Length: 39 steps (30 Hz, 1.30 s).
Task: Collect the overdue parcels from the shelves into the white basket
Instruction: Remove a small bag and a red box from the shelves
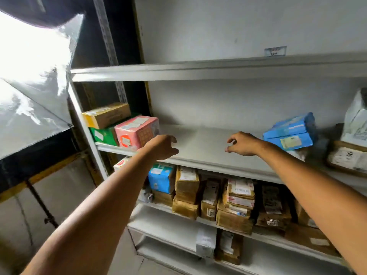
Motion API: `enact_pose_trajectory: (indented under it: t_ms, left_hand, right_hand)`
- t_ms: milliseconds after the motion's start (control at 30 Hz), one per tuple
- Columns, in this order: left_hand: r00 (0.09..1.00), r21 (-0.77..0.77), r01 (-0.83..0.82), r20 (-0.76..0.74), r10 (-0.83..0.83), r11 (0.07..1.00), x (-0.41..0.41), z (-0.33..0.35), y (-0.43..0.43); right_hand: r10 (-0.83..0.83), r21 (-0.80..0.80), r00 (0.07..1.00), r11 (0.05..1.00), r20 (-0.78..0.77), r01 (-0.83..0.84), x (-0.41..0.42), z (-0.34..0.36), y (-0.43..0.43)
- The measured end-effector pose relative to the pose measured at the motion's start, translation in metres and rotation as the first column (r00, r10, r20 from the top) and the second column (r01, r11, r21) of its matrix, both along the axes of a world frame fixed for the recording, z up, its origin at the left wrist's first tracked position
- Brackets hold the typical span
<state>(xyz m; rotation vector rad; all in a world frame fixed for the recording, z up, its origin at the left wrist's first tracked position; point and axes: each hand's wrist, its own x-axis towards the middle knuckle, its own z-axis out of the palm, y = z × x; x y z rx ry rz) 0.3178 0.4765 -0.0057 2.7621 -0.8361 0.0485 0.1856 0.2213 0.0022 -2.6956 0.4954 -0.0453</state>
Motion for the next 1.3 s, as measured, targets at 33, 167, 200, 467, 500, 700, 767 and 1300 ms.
enact_pose_trajectory:
  t_ms: [33, 167, 200, 467, 500, 700, 767, 1300]
  left_hand:
    - [0.999, -0.006, -0.042, 0.009, 0.042, 0.999, 0.005, -0.001, 0.019]
    - [0.989, 0.011, -0.141, 0.035, 0.141, 0.990, 0.024, -0.002, 0.077]
    - [0.989, 0.002, -0.143, 0.049, 0.143, 0.990, 0.029, -0.002, 0.089]
    - [0.990, -0.059, -0.140, 0.007, 0.141, 0.988, 0.098, -0.010, 0.155]
    - [0.990, -0.067, -0.140, -0.001, 0.140, 0.988, 0.108, -0.011, 0.162]
    - [0.989, -0.116, -0.147, -0.032, 0.144, 0.982, 0.179, -0.017, 0.196]
    - [0.989, -0.169, -0.142, -0.053, 0.135, 0.975, 0.199, -0.019, 0.199]
    - [0.958, -0.534, -0.207, -0.279, 0.060, 0.820, 0.299, -0.038, 0.178]
  right_hand:
    - [0.032, 0.007, 0.999, 0.999, 0.004, -0.032, 0.012, 0.001, 0.014]
    - [0.134, 0.033, 0.991, 0.990, 0.014, -0.135, 0.054, 0.001, 0.065]
    - [0.155, 0.030, 0.988, 0.987, 0.016, -0.155, 0.064, 0.001, 0.077]
    - [0.196, 0.037, 0.979, 0.979, 0.060, -0.199, 0.143, -0.003, 0.140]
    - [0.191, 0.043, 0.979, 0.980, 0.066, -0.194, 0.153, -0.004, 0.146]
    - [0.128, 0.112, 0.984, 0.984, 0.122, -0.141, 0.222, -0.011, 0.179]
    - [0.107, 0.142, 0.985, 0.982, 0.132, -0.126, 0.240, -0.014, 0.190]
    - [-0.044, 0.394, 0.961, 0.917, 0.275, -0.071, 0.341, -0.042, 0.221]
